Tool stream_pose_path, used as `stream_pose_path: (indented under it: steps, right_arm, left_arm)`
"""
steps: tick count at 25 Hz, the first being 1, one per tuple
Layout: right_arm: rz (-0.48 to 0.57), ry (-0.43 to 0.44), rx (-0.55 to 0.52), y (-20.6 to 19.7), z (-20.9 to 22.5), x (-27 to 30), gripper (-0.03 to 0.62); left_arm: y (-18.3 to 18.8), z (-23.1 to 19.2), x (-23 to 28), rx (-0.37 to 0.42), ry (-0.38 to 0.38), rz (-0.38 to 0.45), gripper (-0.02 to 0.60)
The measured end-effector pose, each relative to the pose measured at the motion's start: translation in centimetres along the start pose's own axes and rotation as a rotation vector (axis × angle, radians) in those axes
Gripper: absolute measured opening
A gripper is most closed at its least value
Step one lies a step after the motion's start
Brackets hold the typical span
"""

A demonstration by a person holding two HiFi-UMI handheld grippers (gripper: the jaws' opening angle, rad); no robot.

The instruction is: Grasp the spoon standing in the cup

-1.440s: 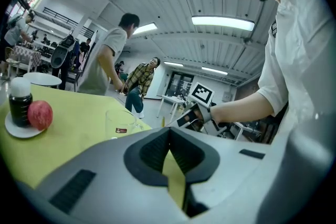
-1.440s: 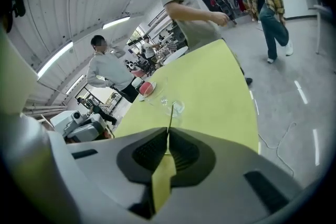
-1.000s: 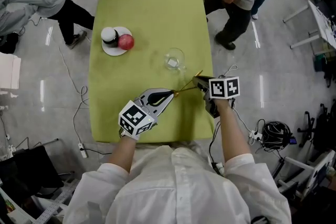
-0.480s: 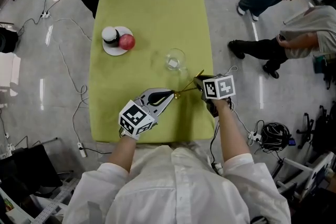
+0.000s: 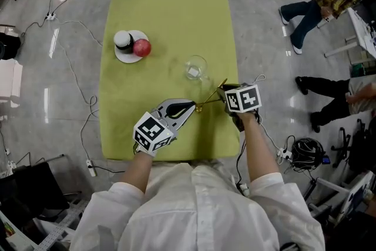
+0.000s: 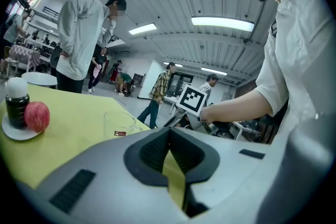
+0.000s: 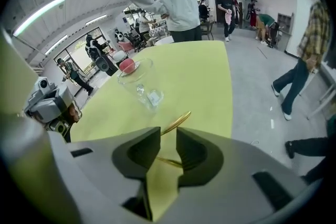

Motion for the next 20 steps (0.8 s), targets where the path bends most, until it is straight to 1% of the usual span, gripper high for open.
stream_pose_path:
  steps: [3,6,13,20]
  right_arm:
    - [-0.003,-0.019,-0.016,0.1,0.0,-0.2,0.092]
    - [0.016,-0.019,-0.013,0.3,0.1,-0.4,0.092]
    - [0.051,-0.001,0.001,0.3,-0.1,-1.0,0.092]
    - [0.121,0.041,-0.026,0.5,-1.5,-2.1,0.09]
  left_arm:
    - [0.0,0.0,0.0,0.001,0.0,0.001,0.003]
    - [0.0,0.0,0.1,0.002,-0.001,0.002,0.003]
    - [0.2,-0.1,0.3,0.004,-0.002,0.003,0.003]
    - [0.4,-0.2,0.3,0.012,0.002,0.011,0.003]
Point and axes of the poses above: the fingertips, and each gripper's own axes: x forward along the fingers, z to its right, y out of its top, the point moved 10 cm from there along -x, backward along the fingers, and after that the axes turned 4 degrees about -z, right-handed, at the moved point
